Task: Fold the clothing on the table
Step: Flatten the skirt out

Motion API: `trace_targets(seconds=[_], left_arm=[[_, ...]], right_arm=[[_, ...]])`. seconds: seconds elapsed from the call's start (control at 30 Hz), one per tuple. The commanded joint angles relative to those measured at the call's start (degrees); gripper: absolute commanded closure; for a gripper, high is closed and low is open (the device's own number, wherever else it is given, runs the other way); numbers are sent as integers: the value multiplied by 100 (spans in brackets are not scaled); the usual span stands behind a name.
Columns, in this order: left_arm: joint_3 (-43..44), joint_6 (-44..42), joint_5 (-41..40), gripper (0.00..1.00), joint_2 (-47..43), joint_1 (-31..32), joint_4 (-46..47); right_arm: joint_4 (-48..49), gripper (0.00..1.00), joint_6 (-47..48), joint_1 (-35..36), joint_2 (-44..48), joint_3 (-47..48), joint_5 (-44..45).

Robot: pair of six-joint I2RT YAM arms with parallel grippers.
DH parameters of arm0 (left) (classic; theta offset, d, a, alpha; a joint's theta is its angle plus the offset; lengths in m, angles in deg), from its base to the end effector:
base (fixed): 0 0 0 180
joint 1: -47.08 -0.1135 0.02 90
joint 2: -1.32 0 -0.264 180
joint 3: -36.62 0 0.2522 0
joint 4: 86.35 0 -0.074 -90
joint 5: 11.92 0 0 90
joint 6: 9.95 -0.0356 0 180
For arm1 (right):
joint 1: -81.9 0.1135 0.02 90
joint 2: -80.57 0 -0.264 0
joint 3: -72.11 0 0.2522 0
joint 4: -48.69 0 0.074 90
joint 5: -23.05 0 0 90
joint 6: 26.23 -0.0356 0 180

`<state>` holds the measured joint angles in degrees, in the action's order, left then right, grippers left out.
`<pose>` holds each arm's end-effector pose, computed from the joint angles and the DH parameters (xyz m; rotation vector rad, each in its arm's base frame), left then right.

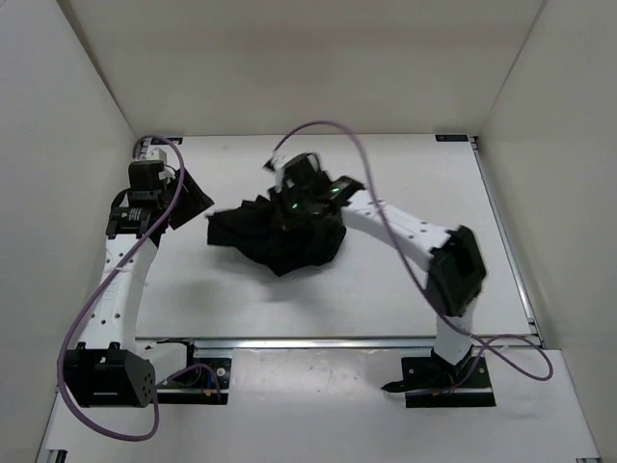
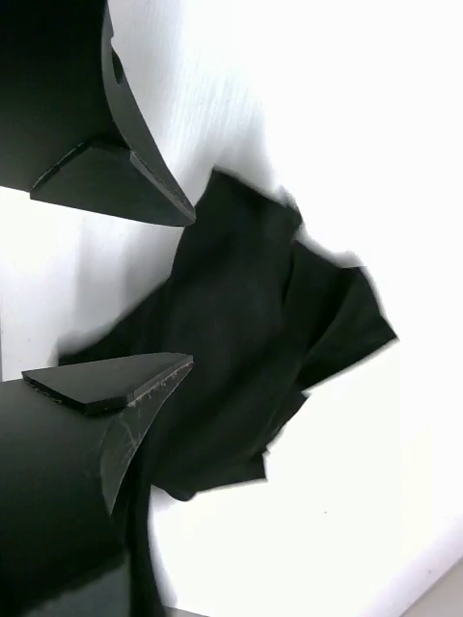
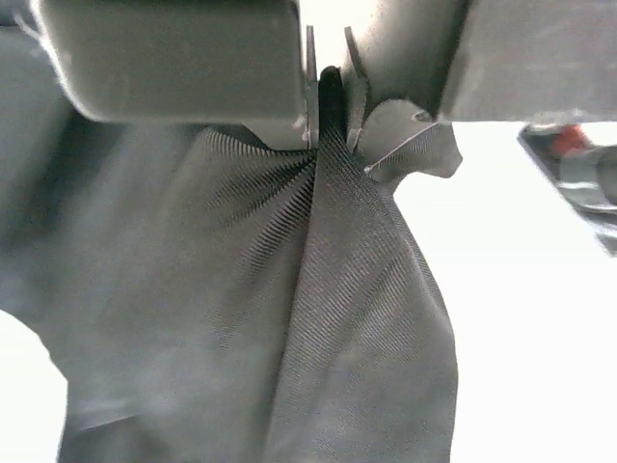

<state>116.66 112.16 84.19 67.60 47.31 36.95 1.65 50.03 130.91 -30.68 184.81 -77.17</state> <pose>0.2388 -0.0047 0.3407 -0.5928 2.2744 -0.4054 0.2865 0.3394 0.2880 -0.8357 2.3308 0.7148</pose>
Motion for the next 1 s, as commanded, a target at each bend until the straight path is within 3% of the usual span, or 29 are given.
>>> trace_targets(seconds=[0.0, 0.1, 0.17, 0.23, 0.3, 0.37, 0.47, 0.57, 0.77, 0.97], left_arm=[[315, -312, -207, 34, -36, -14, -513], [219, -189, 3, 34, -63, 3, -321], [-44, -162, 145, 34, -141, 65, -163], [-246, -57, 189, 35, -246, 222, 39], [-457, -22, 268, 35, -291, 467, 180], [-764, 110, 233, 34, -318, 1011, 399], [-1002, 443, 241, 34, -64, 1697, 610], [-1065, 865, 557, 34, 341, 2277, 961], [-389, 1577, 672, 33, 1580, 3482, 1595], [596, 1806, 848, 33, 2828, 3756, 1622]], right_arm=[[933, 100, -1224, -1153, 1752, -468, -1139], [1507, 100, -1824, -2226, 2815, -2144, -1509], [1281, 100, -1861, -2780, 3186, -3027, -1606], [798, 89, -2061, -3465, 3668, -4201, -1388], [849, 69, -2176, -4054, 4249, -5153, -1291], [640, 34, -1986, -4677, 4837, -5778, -1107], [-97, 27, -1397, -4831, 4858, -5536, -606], [-293, 28, -1027, -4734, 4840, -5184, -226], [101, 29, -719, -4620, 4568, -4770, -147], [664, 28, -525, -4848, 3760, -4348, -611]])
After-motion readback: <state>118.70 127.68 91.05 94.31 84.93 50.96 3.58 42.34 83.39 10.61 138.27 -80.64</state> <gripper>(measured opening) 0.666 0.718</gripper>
